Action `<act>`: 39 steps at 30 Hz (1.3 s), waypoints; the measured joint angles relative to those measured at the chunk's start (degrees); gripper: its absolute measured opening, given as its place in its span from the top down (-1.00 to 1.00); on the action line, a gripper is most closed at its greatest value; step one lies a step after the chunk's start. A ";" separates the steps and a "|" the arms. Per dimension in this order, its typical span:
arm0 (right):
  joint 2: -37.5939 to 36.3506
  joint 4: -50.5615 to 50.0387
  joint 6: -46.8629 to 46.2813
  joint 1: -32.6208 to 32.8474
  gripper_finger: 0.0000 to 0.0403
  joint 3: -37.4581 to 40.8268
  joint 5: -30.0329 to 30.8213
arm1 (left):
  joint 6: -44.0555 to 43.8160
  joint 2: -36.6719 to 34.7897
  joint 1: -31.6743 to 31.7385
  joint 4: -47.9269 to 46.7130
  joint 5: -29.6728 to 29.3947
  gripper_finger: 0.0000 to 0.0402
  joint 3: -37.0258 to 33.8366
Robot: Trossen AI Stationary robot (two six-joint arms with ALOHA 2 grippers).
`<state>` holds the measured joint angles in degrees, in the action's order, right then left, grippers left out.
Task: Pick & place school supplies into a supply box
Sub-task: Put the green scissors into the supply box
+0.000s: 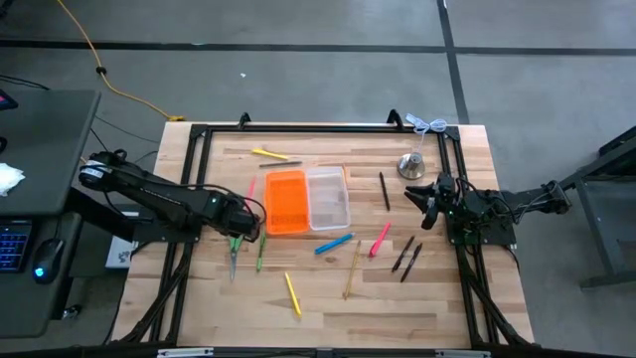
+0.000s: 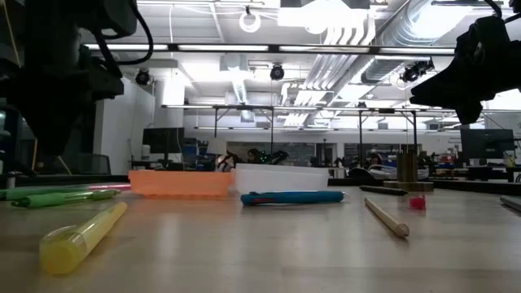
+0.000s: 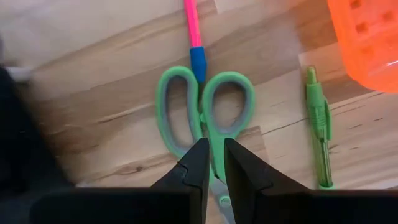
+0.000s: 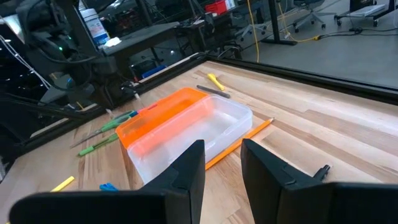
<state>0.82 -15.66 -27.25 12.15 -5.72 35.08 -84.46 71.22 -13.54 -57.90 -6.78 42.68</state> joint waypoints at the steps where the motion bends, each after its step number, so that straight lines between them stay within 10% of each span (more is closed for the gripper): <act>1: 0.02 0.00 -0.47 0.01 0.59 0.00 -0.01 | 0.02 0.00 0.00 0.68 -0.01 0.60 -0.31; 11: 0.02 0.00 -3.79 0.01 0.59 0.00 0.20 | 0.15 0.00 0.00 2.27 -0.23 0.55 -2.06; 25: 0.00 0.00 -3.80 0.00 0.59 0.00 0.27 | 0.35 0.00 0.02 4.72 -1.30 -0.23 -2.97; 39: 0.01 0.00 -3.80 0.01 0.59 0.00 0.27 | 0.39 0.00 0.02 5.61 -3.44 -0.22 -3.00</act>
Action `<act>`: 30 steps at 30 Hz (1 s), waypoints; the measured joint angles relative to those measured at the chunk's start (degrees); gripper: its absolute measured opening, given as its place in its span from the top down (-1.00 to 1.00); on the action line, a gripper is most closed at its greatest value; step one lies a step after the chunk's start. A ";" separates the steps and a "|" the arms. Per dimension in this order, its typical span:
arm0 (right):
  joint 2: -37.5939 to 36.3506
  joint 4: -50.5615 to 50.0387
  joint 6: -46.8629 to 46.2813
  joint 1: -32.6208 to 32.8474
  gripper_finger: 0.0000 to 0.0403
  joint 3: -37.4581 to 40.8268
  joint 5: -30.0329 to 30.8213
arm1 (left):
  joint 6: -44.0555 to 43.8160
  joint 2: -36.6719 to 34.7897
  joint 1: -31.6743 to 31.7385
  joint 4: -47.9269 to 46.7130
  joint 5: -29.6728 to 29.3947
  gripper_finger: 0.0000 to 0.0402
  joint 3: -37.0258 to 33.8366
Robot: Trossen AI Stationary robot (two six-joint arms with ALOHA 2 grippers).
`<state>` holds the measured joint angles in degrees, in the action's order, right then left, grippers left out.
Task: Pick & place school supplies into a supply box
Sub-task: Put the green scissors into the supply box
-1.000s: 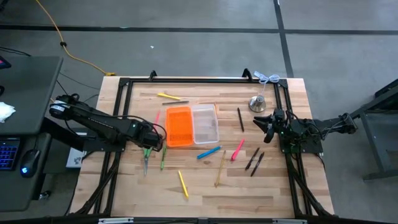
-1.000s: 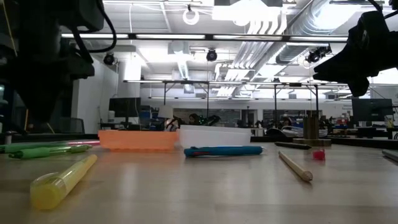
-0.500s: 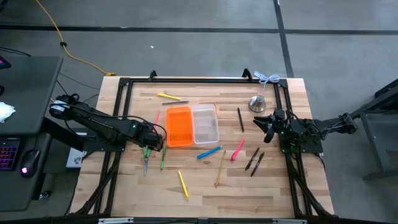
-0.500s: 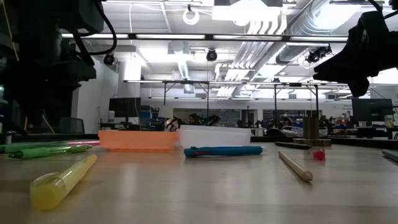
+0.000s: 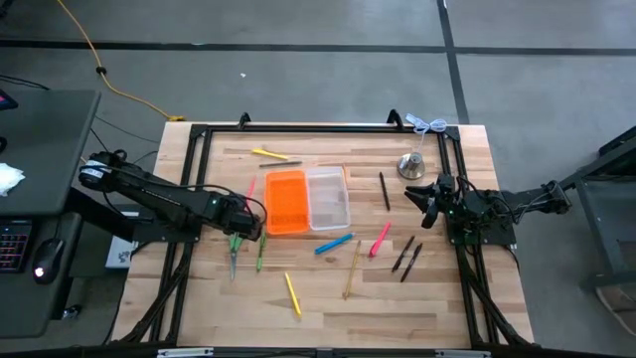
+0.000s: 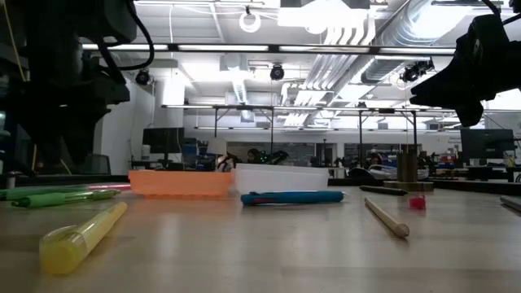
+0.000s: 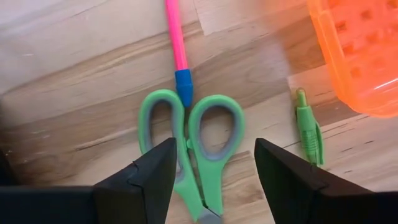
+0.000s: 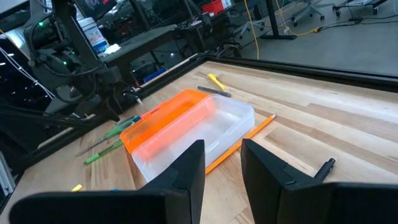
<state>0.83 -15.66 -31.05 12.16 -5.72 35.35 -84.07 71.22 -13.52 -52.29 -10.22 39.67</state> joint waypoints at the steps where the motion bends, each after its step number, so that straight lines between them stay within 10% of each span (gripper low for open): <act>1: 0.02 0.00 0.00 0.00 0.59 0.00 0.00 | 0.00 0.00 0.00 0.00 0.00 -0.22 -0.02; 30: 0.02 -0.05 -0.01 0.00 0.59 0.00 -1.25 | 0.32 13.06 0.00 2.88 2.12 -0.21 0.19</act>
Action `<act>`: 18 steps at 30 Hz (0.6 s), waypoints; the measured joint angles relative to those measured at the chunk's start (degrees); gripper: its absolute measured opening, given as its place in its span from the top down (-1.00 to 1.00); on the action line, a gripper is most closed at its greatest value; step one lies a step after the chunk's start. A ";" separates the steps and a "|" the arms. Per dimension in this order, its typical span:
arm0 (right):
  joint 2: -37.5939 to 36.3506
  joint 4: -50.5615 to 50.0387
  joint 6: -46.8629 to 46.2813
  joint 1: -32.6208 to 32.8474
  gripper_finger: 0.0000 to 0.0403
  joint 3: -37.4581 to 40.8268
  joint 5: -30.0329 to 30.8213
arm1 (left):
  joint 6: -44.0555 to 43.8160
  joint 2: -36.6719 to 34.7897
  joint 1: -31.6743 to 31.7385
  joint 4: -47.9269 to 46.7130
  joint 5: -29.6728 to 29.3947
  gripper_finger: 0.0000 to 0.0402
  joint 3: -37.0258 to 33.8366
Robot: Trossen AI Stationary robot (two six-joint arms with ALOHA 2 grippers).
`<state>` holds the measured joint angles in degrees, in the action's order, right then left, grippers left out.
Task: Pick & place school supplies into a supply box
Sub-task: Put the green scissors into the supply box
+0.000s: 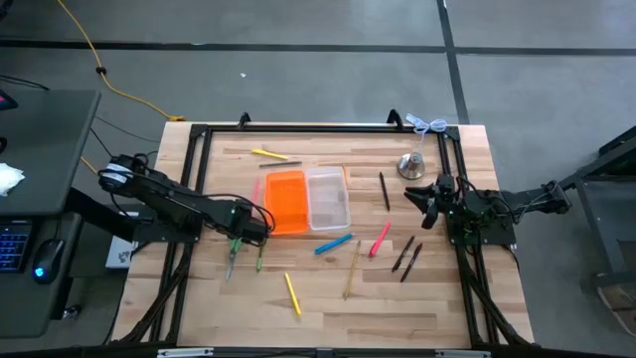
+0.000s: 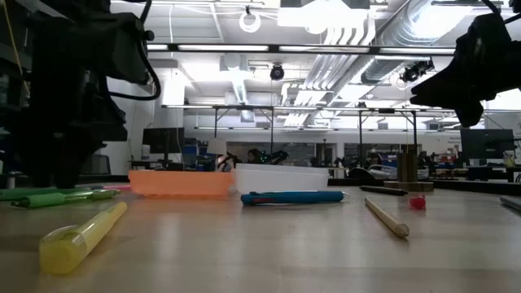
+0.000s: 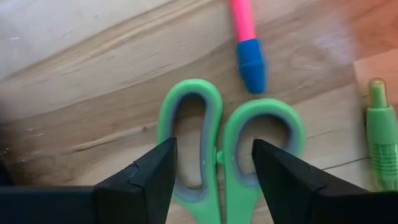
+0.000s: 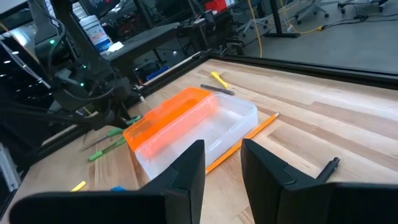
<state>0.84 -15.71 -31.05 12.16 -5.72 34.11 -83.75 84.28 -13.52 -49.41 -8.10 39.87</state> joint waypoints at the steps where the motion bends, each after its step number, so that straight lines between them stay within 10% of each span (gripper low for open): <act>1: 0.00 -0.04 0.01 0.00 0.59 0.00 -0.13 | -0.03 0.04 0.00 0.04 0.01 -0.21 -0.01; 18: 0.00 -0.36 0.01 -0.01 0.59 0.00 -0.09 | -0.08 0.16 0.00 1.21 0.20 -0.21 -0.14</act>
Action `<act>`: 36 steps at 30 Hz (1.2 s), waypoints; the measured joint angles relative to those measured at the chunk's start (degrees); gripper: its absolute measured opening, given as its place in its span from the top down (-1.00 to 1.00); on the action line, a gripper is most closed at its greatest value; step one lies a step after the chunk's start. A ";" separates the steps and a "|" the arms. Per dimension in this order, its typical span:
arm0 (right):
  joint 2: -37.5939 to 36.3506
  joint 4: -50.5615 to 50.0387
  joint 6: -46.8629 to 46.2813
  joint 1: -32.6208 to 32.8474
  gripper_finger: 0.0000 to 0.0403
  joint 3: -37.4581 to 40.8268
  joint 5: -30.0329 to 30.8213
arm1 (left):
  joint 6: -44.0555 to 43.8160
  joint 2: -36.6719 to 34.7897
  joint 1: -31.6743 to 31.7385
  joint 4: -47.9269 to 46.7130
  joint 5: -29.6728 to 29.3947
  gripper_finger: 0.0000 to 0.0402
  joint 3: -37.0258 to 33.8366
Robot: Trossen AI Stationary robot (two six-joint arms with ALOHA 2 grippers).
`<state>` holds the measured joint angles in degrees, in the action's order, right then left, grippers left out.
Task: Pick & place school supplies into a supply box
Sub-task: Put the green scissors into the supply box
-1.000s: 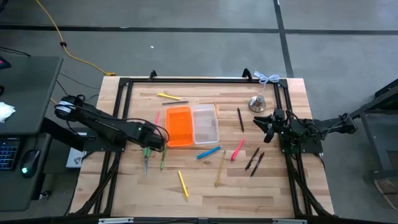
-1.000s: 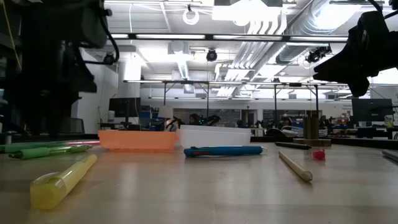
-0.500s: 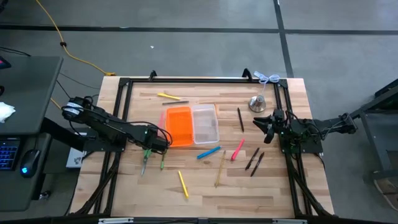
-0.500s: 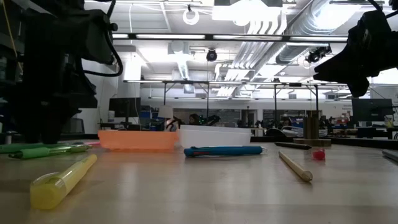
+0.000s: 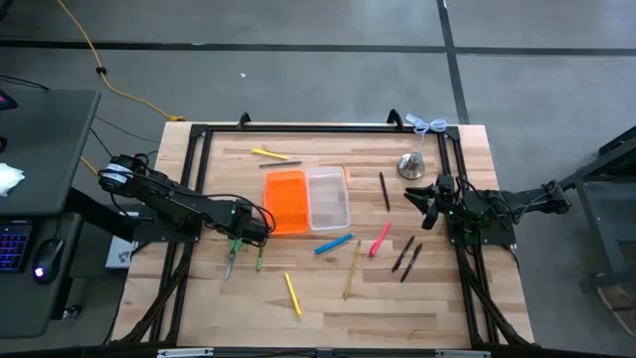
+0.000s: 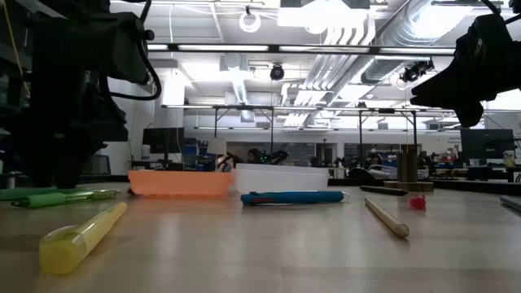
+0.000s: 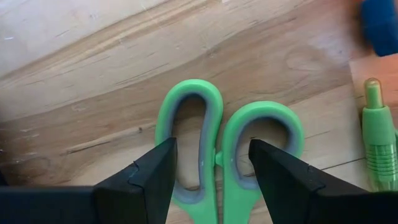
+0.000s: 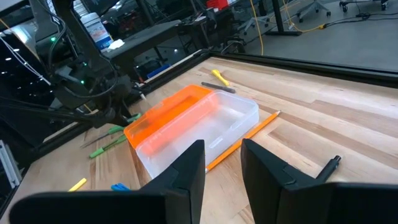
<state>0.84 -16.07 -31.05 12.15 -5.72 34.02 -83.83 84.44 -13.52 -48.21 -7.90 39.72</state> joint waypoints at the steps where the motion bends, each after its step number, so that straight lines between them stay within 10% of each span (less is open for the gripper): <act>1: 0.00 0.01 0.00 0.01 0.59 0.00 0.00 | 0.00 0.00 0.00 0.02 -0.02 -0.21 0.00; 36: 0.00 0.00 0.00 0.01 0.59 0.00 0.26 | 9.07 1.99 0.04 5.51 -2.25 0.08 1.92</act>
<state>0.84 -16.07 -31.05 12.16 -5.72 34.28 -74.76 86.43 -13.47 -42.70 -10.15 41.65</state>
